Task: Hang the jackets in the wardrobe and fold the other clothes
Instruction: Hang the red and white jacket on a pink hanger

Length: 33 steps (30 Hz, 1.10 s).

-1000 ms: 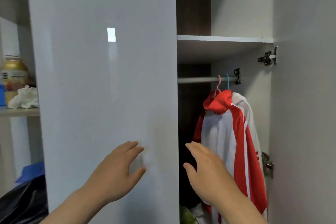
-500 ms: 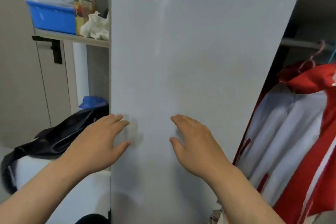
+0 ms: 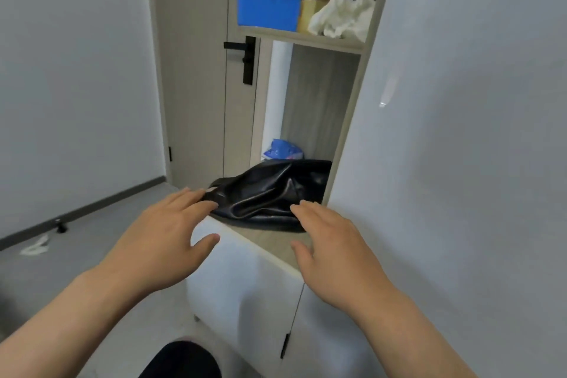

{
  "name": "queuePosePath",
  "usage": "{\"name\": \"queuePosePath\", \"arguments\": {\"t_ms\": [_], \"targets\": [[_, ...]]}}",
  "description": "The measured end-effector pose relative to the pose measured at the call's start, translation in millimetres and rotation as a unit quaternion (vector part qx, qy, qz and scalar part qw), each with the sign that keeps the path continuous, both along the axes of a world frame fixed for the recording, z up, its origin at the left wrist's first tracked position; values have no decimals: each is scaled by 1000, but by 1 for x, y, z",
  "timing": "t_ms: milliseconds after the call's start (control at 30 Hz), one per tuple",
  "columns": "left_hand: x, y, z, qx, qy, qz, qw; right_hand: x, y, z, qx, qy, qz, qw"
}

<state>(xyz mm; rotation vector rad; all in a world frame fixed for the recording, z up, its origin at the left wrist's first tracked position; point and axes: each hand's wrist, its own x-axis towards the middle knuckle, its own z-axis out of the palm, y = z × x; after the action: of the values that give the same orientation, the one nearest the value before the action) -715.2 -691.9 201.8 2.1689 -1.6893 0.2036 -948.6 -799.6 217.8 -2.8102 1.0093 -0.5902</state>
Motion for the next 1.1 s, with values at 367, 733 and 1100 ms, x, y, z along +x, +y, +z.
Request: {"name": "queuePosePath", "arguments": {"t_ms": [367, 733, 1100], "targets": [[68, 73, -15, 34, -1, 139, 990, 111, 7, -34, 28, 2, 106, 994], [130, 75, -49, 81, 23, 171, 982, 177, -14, -65, 45, -4, 129, 991], [206, -12, -130, 92, 91, 216, 968, 275, -110, -111, 104, -48, 134, 984]]}}
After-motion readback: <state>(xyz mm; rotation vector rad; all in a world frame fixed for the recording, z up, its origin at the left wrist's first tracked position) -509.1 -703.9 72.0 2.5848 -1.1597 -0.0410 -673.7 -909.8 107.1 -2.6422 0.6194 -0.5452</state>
